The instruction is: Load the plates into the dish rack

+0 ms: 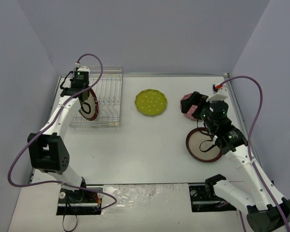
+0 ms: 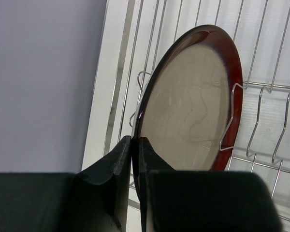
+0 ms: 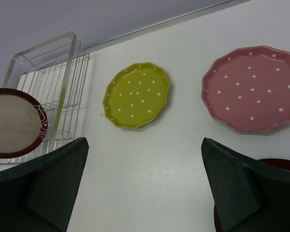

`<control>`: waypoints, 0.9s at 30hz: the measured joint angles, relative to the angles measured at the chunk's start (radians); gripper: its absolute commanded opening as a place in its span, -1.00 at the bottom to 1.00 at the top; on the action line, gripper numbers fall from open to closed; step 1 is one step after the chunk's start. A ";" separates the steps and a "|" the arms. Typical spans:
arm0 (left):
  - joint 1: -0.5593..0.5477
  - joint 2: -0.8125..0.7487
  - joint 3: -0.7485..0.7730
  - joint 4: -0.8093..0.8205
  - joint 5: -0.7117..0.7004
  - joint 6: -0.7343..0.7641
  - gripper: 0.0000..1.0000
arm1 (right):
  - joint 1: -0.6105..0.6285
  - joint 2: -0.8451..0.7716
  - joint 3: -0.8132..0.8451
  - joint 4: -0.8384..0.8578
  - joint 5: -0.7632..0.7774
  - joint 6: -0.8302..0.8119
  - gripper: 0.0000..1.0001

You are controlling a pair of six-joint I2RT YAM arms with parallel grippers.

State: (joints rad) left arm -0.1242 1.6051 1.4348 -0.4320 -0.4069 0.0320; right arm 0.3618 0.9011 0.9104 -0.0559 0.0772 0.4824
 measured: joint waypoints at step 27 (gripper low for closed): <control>-0.101 -0.160 0.206 -0.103 0.017 -0.118 0.13 | 0.000 0.000 0.000 0.000 0.001 0.003 1.00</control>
State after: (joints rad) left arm -0.2256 1.4449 1.6409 -0.5345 -0.3896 -0.0856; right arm 0.3618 0.9012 0.9104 -0.0563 0.0780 0.4858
